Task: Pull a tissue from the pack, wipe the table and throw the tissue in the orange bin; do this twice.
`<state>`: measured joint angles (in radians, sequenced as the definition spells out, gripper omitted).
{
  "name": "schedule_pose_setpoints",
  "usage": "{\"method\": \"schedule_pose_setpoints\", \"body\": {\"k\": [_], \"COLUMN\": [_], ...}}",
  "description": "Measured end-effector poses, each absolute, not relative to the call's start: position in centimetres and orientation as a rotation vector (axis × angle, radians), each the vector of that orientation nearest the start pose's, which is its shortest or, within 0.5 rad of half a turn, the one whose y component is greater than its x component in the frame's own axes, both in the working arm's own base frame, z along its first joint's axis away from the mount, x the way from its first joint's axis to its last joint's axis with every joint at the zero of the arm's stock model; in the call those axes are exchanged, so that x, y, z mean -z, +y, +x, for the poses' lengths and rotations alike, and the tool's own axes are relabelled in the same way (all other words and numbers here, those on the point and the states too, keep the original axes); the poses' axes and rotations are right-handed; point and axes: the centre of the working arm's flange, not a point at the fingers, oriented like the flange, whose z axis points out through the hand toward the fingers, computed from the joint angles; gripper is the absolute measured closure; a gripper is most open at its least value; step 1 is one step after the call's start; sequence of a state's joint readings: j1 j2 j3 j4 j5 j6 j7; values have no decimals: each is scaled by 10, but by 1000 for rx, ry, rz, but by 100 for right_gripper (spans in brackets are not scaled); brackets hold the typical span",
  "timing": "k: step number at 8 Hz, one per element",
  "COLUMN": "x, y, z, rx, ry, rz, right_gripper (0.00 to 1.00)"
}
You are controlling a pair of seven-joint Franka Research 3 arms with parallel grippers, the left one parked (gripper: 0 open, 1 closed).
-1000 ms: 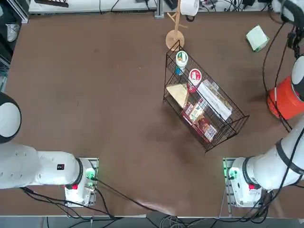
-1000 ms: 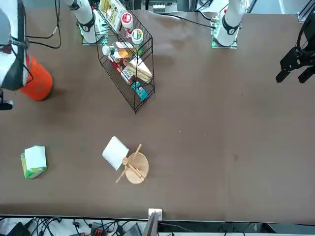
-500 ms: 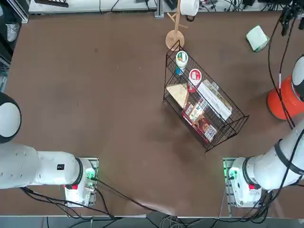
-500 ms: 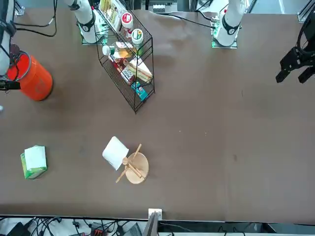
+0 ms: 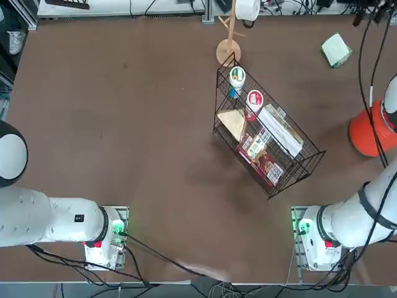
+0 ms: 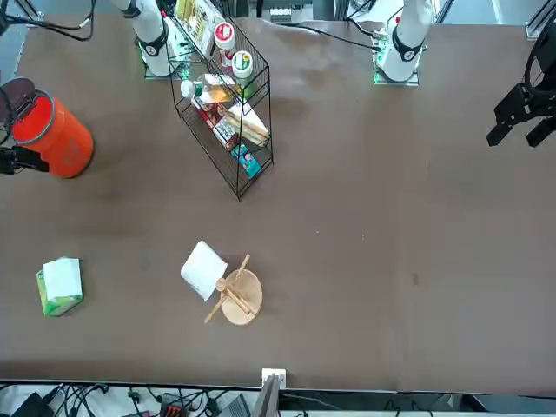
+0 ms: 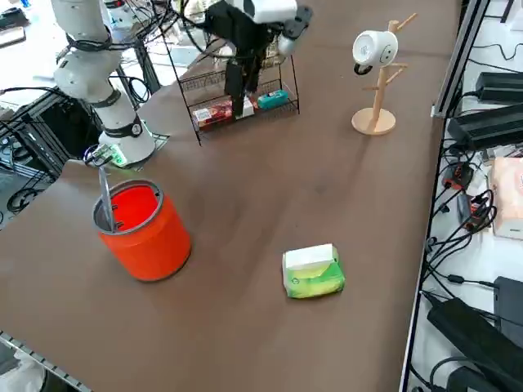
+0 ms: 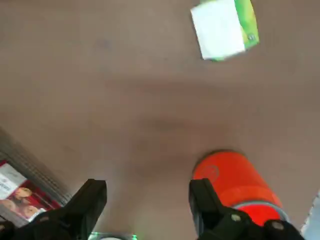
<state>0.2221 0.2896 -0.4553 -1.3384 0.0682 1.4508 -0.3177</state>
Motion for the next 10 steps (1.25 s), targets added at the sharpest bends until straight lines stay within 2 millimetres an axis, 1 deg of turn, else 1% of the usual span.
{"method": "schedule_pose_setpoints", "body": {"k": [2,3,4,6,7,8,9,10], "x": [-603,-613,-616,-616,-617,-620,-622,-625], "y": [-63,-49,-32,12,24,25,21,16], "z": [603,595,586,562,548,537,530,527], "rx": [-112,-64,-21,18,24,35,41,53], "ry": [-163,-150,-122,-95,-112,-115,-104,-89], "rz": [-3107,-3091,-3084,-3117,-3130,-3134,-3135,-3135], "right_gripper": [0,0,0,0,0,0,0,0]}}
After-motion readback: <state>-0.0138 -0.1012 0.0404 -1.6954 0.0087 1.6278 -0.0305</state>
